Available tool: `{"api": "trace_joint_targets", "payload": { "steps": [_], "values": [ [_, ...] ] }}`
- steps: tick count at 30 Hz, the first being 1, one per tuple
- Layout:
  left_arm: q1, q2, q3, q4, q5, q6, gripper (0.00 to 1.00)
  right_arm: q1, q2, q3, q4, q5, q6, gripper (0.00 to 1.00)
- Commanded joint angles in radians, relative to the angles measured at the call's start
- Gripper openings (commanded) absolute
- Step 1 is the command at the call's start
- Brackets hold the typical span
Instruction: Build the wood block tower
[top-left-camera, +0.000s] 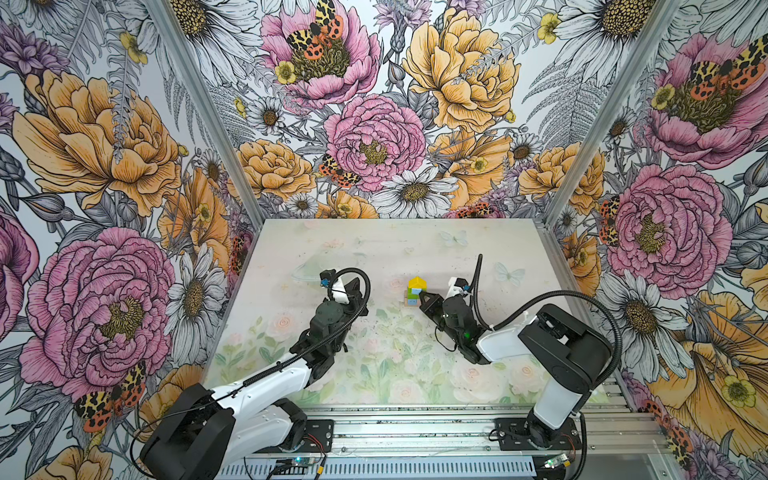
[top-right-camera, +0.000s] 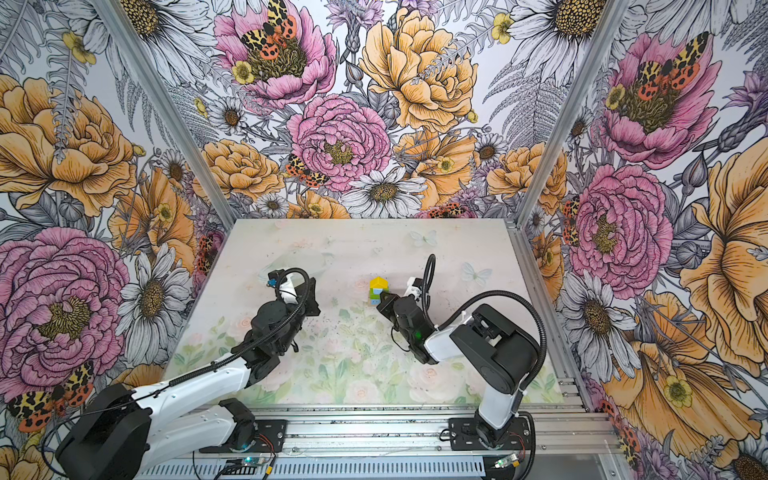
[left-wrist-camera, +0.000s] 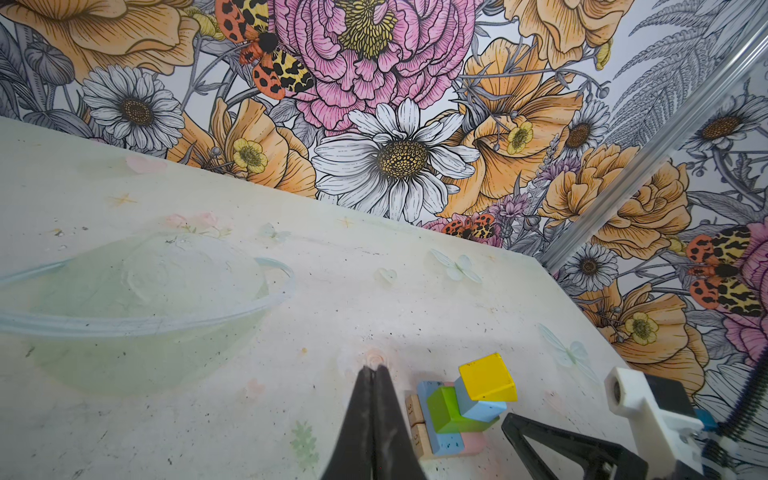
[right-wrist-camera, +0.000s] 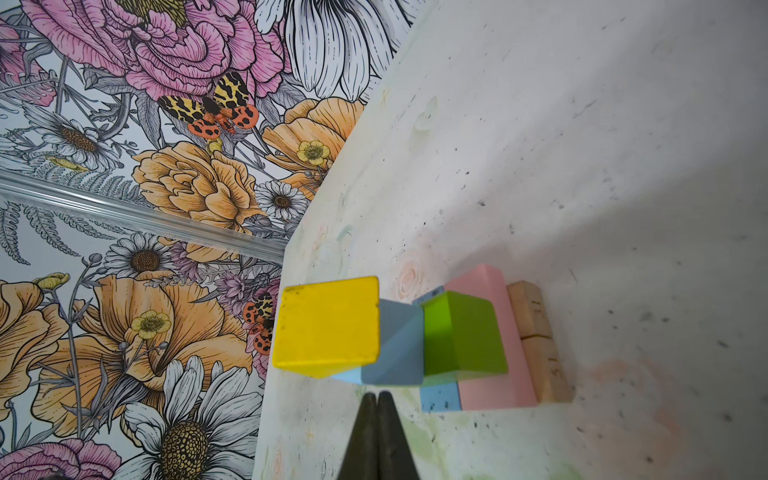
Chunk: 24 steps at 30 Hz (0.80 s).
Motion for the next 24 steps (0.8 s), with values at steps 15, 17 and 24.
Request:
{"api": "trace_joint_targets", "payload": {
  "steps": [15, 17, 24],
  "values": [
    [0.012, -0.023, -0.02, 0.014, -0.018, 0.027, 0.0, -0.004, 0.028, 0.027, -0.006, 0.028, -0.011, 0.0],
    [0.012, -0.025, -0.021, 0.015, -0.018, 0.028, 0.0, -0.005, 0.028, 0.027, -0.006, 0.03, -0.011, 0.0],
    [0.012, -0.028, -0.021, 0.014, -0.02, 0.028, 0.0, -0.006, 0.028, 0.029, -0.008, 0.032, -0.011, 0.0]
  ]
}}
